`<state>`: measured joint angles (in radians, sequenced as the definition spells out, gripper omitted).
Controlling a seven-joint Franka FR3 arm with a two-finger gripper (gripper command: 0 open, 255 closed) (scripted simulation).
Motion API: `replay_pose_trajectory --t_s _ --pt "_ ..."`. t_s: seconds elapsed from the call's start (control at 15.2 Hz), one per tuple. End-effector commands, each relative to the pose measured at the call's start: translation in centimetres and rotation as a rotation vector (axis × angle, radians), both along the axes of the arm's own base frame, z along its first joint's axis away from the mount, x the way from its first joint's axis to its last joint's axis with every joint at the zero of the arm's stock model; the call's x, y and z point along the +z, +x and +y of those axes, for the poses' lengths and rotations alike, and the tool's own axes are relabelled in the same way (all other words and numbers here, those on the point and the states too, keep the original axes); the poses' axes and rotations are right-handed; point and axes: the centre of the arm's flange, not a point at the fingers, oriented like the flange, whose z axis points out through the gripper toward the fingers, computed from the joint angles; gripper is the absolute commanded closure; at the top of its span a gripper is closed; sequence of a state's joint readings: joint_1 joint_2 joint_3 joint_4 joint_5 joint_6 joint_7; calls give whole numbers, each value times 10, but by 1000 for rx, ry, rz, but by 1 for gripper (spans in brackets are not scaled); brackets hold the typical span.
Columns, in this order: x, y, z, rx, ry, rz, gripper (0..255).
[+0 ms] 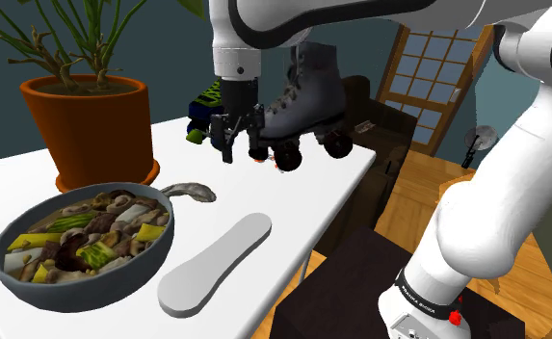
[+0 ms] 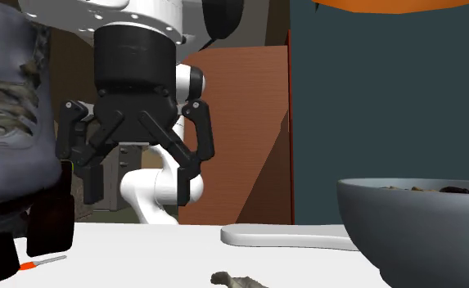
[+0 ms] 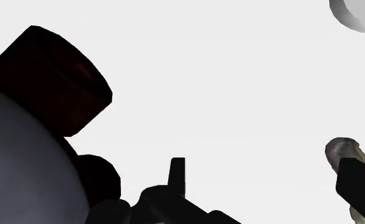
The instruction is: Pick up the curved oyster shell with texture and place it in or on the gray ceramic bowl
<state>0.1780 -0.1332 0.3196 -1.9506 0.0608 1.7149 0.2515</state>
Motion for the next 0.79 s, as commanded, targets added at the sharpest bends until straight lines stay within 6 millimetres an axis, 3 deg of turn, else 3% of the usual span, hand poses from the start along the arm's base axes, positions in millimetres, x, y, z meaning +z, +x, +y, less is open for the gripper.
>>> replay_pose_trajectory --t_s 0.0,0.4,0.73 --pt "-1 11 23 21 12 1 0" --pt "-4 33 91 84 38 10 0" --pt "-30 30 91 84 38 10 0"
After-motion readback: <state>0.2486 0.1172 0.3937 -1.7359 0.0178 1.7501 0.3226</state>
